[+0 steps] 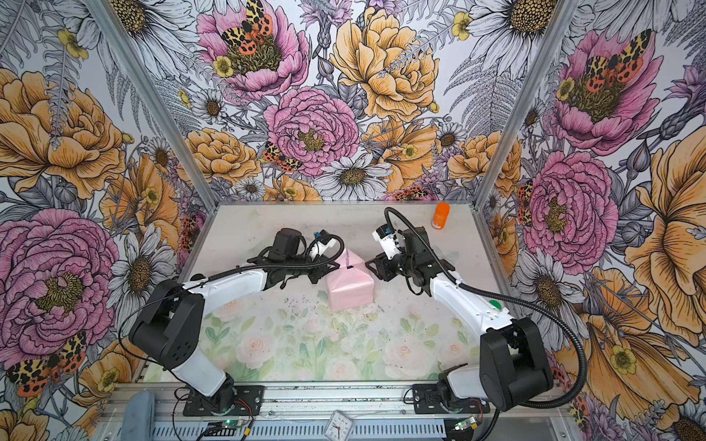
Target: Wrap the gift box in paper
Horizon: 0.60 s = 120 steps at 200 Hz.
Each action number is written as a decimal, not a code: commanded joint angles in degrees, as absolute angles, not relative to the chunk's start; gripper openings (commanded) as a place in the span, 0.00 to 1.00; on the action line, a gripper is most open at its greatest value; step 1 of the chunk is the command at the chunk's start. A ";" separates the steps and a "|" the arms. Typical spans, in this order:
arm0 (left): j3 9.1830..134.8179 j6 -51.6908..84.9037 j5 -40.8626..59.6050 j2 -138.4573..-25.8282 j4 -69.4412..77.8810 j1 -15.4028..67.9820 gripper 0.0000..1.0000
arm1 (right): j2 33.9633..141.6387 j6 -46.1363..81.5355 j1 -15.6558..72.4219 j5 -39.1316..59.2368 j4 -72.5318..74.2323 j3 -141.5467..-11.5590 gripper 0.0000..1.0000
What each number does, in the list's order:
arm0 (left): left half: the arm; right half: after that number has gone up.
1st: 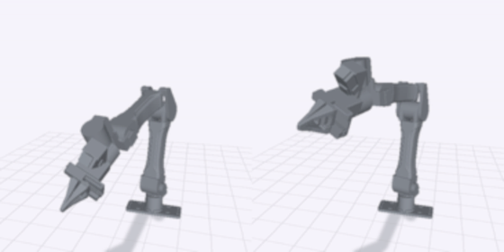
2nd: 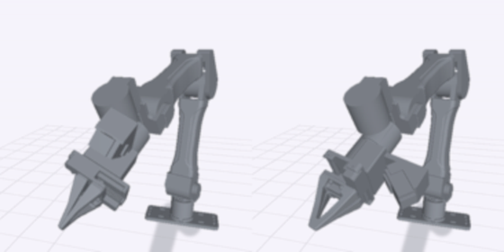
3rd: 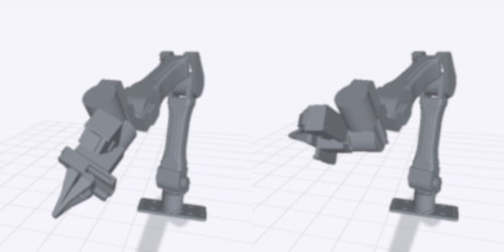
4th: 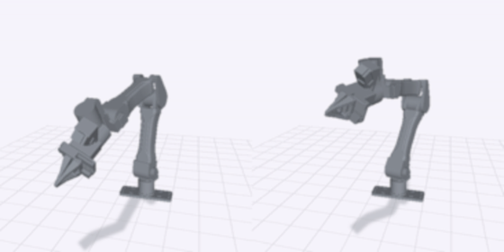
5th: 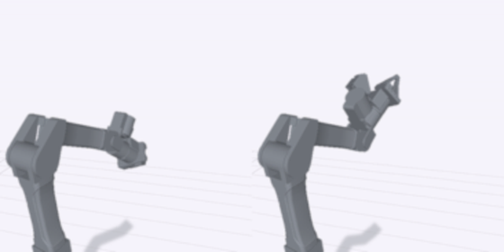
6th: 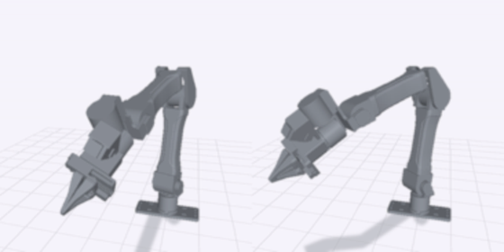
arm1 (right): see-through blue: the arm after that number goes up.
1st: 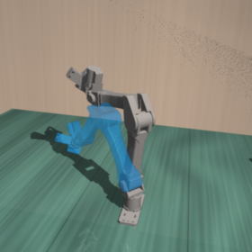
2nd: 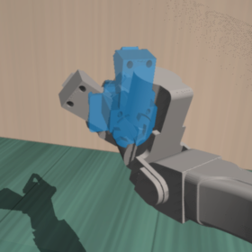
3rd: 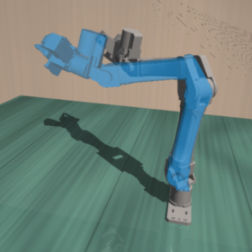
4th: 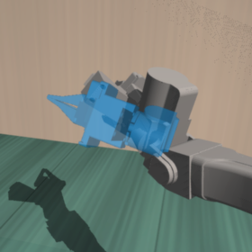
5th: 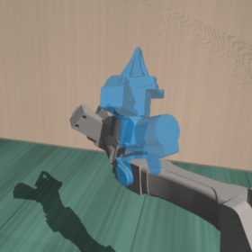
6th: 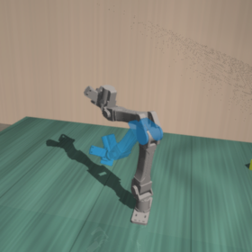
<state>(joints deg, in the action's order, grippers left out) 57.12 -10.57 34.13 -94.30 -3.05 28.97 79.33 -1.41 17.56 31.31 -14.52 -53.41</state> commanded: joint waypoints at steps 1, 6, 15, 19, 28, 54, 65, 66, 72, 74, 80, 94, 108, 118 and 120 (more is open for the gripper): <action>58.18 -11.83 34.27 -94.04 -5.09 29.67 0.05 | 82.64 -8.29 16.77 36.57 -12.75 -56.74 0.51; 58.18 -11.91 34.24 -93.89 -5.13 29.64 0.05 | 83.33 -8.87 16.62 37.38 -12.73 -56.98 0.51; 58.18 -12.04 34.29 -93.88 -5.10 29.66 0.05 | 84.53 -9.86 16.62 38.53 -12.66 -57.41 0.51; 58.18 -12.05 34.23 -93.93 -5.12 29.67 0.05 | 84.97 -10.21 16.53 38.81 -12.72 -57.63 0.51; 58.18 -12.22 34.20 -93.95 -5.13 29.66 0.05 | 85.93 -10.62 16.53 39.58 -12.82 -58.04 0.51; 58.46 -12.55 34.68 -94.30 -5.51 29.68 0.05 | 88.58 -11.75 16.54 42.98 -12.75 -58.82 0.51; 58.54 -12.57 34.72 -94.26 -5.51 29.70 0.05 | 89.81 -11.93 16.47 43.58 -12.76 -59.26 0.51; 58.54 -12.57 34.76 -94.24 -5.52 29.66 0.05 | 89.95 -11.90 16.50 43.58 -12.80 -59.34 0.51; 58.54 -12.66 34.80 -94.30 -5.51 29.66 0.05 | 90.61 -11.95 16.53 43.77 -12.75 -59.57 0.50; 58.54 -12.66 34.85 -94.31 -5.46 29.63 0.05 | 90.79 -11.95 16.53 43.84 -12.79 -59.65 0.50; 58.53 -12.66 34.86 -94.23 -5.47 29.70 0.05 | 91.39 -11.97 16.52 44.02 -12.75 -59.85 0.50; 58.49 -12.83 35.12 -94.22 -5.48 29.71 0.05 | 92.44 -12.29 16.53 44.91 -12.76 -60.20 0.48; 58.51 -13.02 35.38 -94.22 -5.40 29.67 0.05 | 93.15 -12.55 16.64 45.79 -12.82 -60.38 0.47; 58.54 -13.10 35.71 -94.29 -5.18 29.63 0.06 | 93.46 -12.93 16.62 46.52 -12.79 -60.42 0.46; 58.54 -13.16 35.80 -94.30 -5.07 29.67 0.06 | 93.57 -12.99 16.66 46.65 -12.82 -60.48 0.46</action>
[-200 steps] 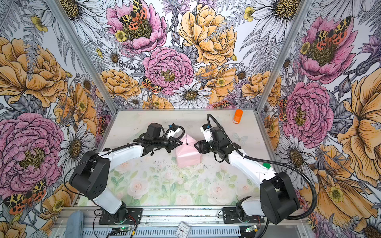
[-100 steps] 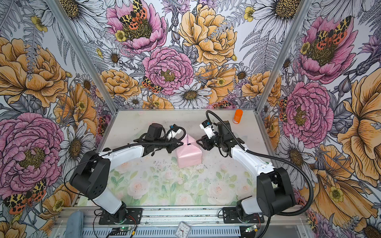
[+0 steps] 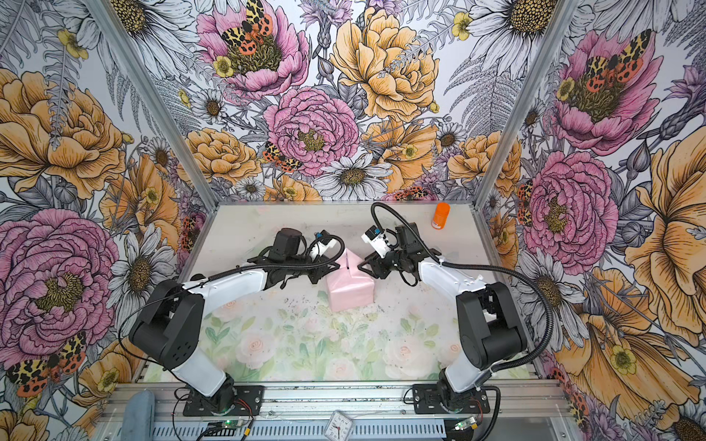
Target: Wrap the gift box in paper
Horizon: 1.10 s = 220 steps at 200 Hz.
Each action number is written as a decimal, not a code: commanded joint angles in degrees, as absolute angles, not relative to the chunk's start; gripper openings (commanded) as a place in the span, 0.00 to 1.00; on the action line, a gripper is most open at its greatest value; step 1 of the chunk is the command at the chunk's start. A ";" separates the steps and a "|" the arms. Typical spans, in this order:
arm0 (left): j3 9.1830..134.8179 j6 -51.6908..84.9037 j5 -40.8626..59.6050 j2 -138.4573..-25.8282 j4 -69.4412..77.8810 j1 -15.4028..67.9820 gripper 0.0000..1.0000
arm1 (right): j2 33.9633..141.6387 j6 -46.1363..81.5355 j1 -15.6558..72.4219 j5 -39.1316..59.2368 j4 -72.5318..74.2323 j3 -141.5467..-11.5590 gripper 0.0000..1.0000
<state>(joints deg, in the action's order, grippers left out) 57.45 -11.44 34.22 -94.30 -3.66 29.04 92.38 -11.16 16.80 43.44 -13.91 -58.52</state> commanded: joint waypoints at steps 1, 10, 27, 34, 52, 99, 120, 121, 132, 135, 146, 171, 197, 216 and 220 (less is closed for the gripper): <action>58.54 -13.13 35.83 -94.30 -5.09 29.69 0.06 | 93.59 -13.00 16.63 46.75 -12.78 -60.47 0.46; 58.53 -13.11 36.17 -94.32 -4.88 29.68 0.06 | 93.84 -13.35 16.57 47.32 -12.81 -60.49 0.44; 58.75 -13.11 36.80 -94.73 -4.65 29.68 0.07 | 94.60 -13.70 16.61 48.21 -12.83 -60.68 0.41; 58.77 -13.00 37.05 -94.87 -4.49 29.68 0.08 | 95.00 -13.66 16.61 48.53 -12.77 -60.89 0.39; 58.73 -12.88 37.27 -94.84 -3.92 29.68 0.11 | 96.26 -13.47 16.61 48.81 -12.80 -61.60 0.32; 58.51 -12.48 38.11 -94.38 -1.86 29.51 0.17 | 97.23 -13.35 16.61 48.61 -12.75 -62.40 0.19; 58.96 -12.35 38.98 -94.99 -0.75 29.48 0.20 | 97.29 -13.35 16.61 48.56 -12.79 -62.49 0.17; 59.01 -12.33 39.05 -95.04 -0.73 29.46 0.20 | 97.29 -13.36 16.66 48.54 -12.77 -62.49 0.17; 59.40 -12.23 39.76 -95.38 -0.40 29.52 0.21 | 97.30 -13.36 16.61 48.36 -12.75 -62.48 0.17; 59.47 -12.25 40.00 -95.47 -0.25 29.53 0.22 | 97.31 -13.28 16.61 48.41 -12.77 -62.49 0.17; 59.59 -12.04 40.61 -95.77 0.53 29.48 0.22 | 97.38 -13.21 16.61 48.27 -12.77 -62.49 0.17; 60.43 -11.52 41.80 -96.89 1.77 29.52 0.23 | 97.36 -13.28 16.61 48.01 -12.77 -62.49 0.16; 62.18 -11.29 41.64 -98.66 1.85 29.62 0.24 | 96.95 -13.34 16.61 48.17 -12.75 -62.41 0.17; 63.26 -10.92 41.48 -99.96 1.92 29.62 0.24 | 96.65 -13.35 16.75 48.18 -12.83 -62.31 0.17; 63.36 -10.89 41.44 -100.23 1.94 29.63 0.24 | 96.55 -13.36 16.71 48.17 -12.77 -62.24 0.17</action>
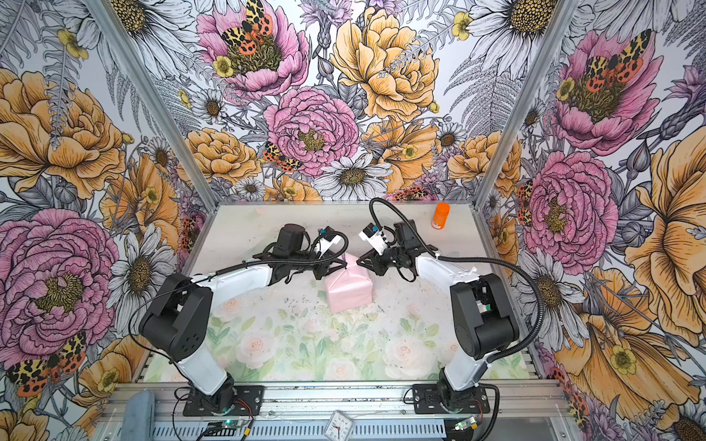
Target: Wrap the gift box in paper
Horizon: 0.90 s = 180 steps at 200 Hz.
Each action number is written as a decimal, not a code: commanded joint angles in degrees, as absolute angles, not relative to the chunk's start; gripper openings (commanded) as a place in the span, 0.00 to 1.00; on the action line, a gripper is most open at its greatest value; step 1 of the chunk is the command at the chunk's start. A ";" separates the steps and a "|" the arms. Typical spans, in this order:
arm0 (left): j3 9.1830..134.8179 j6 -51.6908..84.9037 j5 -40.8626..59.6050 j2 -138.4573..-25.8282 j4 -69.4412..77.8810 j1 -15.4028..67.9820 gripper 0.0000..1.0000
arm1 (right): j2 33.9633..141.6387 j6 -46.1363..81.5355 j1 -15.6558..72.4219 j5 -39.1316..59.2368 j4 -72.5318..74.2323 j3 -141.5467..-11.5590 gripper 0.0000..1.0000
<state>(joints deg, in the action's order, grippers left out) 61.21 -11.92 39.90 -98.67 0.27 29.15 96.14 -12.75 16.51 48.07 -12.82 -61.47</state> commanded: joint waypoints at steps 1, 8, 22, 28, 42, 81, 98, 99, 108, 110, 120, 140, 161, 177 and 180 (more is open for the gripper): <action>63.45 -10.85 41.42 -100.30 1.94 29.67 0.24 | 96.53 -13.32 16.70 48.16 -12.76 -62.28 0.17; 63.78 -10.84 41.56 -100.74 1.93 29.64 0.24 | 96.41 -13.36 16.75 48.04 -12.76 -62.23 0.17; 64.03 -10.81 41.47 -101.38 1.94 29.93 0.24 | 96.20 -13.33 16.83 48.11 -12.79 -62.14 0.18; 64.16 -10.79 41.44 -101.63 1.93 29.94 0.24 | 96.08 -13.36 16.92 48.02 -12.82 -62.14 0.18; 64.24 -10.78 41.30 -102.07 1.95 30.15 0.24 | 95.95 -13.35 17.13 48.06 -12.82 -62.15 0.18; 64.16 -10.90 40.21 -102.41 1.39 30.30 0.14 | 94.84 -12.76 17.41 47.00 -12.73 -61.99 0.20; 63.85 -11.42 39.98 -102.17 0.70 30.23 0.10 | 92.79 -11.34 17.07 46.31 -12.72 -61.38 0.27; 63.83 -11.42 39.94 -102.15 0.70 30.23 0.10 | 92.49 -11.17 17.06 46.27 -12.69 -61.32 0.27; 63.72 -11.58 39.81 -102.05 0.30 30.22 0.10 | 90.55 -10.03 16.80 46.01 -12.61 -60.57 0.28; 63.72 -11.66 39.77 -101.98 0.27 30.21 0.09 | 89.90 -9.76 16.75 45.93 -12.51 -60.27 0.28; 63.40 -11.72 39.63 -101.79 0.18 30.31 0.09 | 87.03 -7.96 16.62 44.73 -11.71 -58.70 0.28; 63.02 -11.97 39.27 -101.36 0.18 30.51 0.08 | 81.12 -3.07 16.61 42.07 -8.81 -54.60 0.27; 62.81 -12.17 39.03 -101.07 0.18 30.81 0.06 | 76.09 4.17 16.89 42.16 -3.84 -49.44 0.20; 62.76 -12.35 38.94 -100.90 0.19 30.94 0.05 | 73.97 8.35 18.26 41.07 -0.69 -46.30 0.16; 62.75 -12.35 38.91 -100.86 0.19 31.01 0.05 | 73.80 8.68 18.65 40.64 -0.64 -45.97 0.15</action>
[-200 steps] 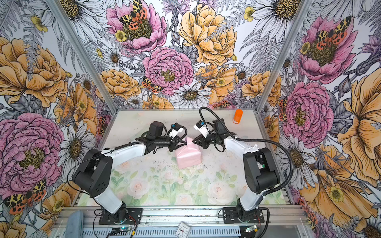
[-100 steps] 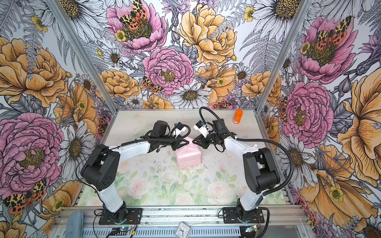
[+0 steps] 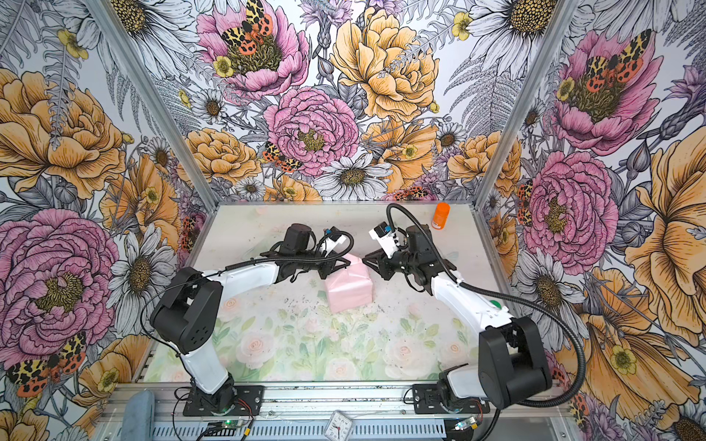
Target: Wrap the gift box in paper
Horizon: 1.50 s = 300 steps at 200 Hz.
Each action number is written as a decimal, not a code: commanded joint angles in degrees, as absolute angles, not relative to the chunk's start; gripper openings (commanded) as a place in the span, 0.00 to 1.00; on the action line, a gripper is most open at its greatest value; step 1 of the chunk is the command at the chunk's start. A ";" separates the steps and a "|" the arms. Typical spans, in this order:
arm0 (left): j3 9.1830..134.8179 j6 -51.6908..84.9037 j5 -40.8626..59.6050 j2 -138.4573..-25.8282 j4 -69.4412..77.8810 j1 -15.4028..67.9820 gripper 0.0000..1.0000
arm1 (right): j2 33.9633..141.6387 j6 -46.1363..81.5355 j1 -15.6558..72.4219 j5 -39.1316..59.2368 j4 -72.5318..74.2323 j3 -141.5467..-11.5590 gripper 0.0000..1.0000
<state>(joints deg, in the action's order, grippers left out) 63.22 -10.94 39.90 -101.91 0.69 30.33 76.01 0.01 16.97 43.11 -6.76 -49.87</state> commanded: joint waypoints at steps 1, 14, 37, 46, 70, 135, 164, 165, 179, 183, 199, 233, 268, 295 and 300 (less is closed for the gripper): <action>62.75 -12.33 38.88 -100.83 0.18 31.02 0.05 | 73.73 8.73 18.73 40.45 -0.67 -45.88 0.15; 62.63 -12.37 38.66 -100.60 0.18 31.15 0.05 | 73.71 9.14 20.14 37.60 -1.74 -45.79 0.12; 62.30 -12.56 38.28 -100.31 0.23 31.44 0.05 | 76.07 10.49 21.50 36.40 -1.84 -46.52 0.06; 62.18 -12.56 38.02 -100.15 0.18 31.55 0.05 | 77.23 10.68 21.91 36.03 -1.85 -46.90 0.05; 61.97 -12.57 37.66 -100.02 0.18 31.64 0.05 | 80.48 11.16 22.58 34.17 -2.37 -48.01 0.03; 61.66 -12.65 35.33 -99.60 0.11 31.29 0.04 | 80.12 11.94 23.81 30.65 -8.44 -44.31 0.00; 61.52 -12.85 35.38 -99.23 0.02 31.27 0.04 | 75.80 12.10 23.78 30.41 -11.77 -44.00 0.00; 61.52 -12.84 35.35 -99.23 0.01 31.32 0.04 | 75.60 12.16 23.75 30.37 -11.82 -44.02 0.00; 61.35 -12.99 35.36 -99.08 0.04 31.39 0.04 | 74.36 13.82 23.15 30.90 -12.31 -45.10 0.06; 61.30 -13.04 35.37 -99.02 0.00 31.41 0.04 | 74.15 14.62 22.77 31.08 -12.38 -45.50 0.09; 61.22 -13.16 35.26 -98.88 0.00 31.63 0.04 | 74.04 18.29 21.24 30.80 -12.35 -47.48 0.20; 61.20 -13.39 35.31 -98.75 -0.04 31.78 0.05 | 77.37 25.45 18.82 26.32 -14.92 -52.65 0.35; 61.39 -13.56 35.40 -98.88 -0.08 31.96 0.05 | 83.11 27.59 18.30 28.71 -16.71 -57.05 0.38; 61.52 -13.54 35.40 -98.96 -0.09 31.99 0.05 | 86.30 27.80 18.63 30.56 -17.31 -58.60 0.39; 61.46 -13.54 35.45 -98.97 -0.09 31.98 0.05 | 86.66 27.80 18.84 30.98 -17.28 -58.75 0.39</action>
<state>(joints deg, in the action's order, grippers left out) 62.13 -12.45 36.40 -100.38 0.69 31.55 84.66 26.20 18.31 28.93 -15.46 -56.73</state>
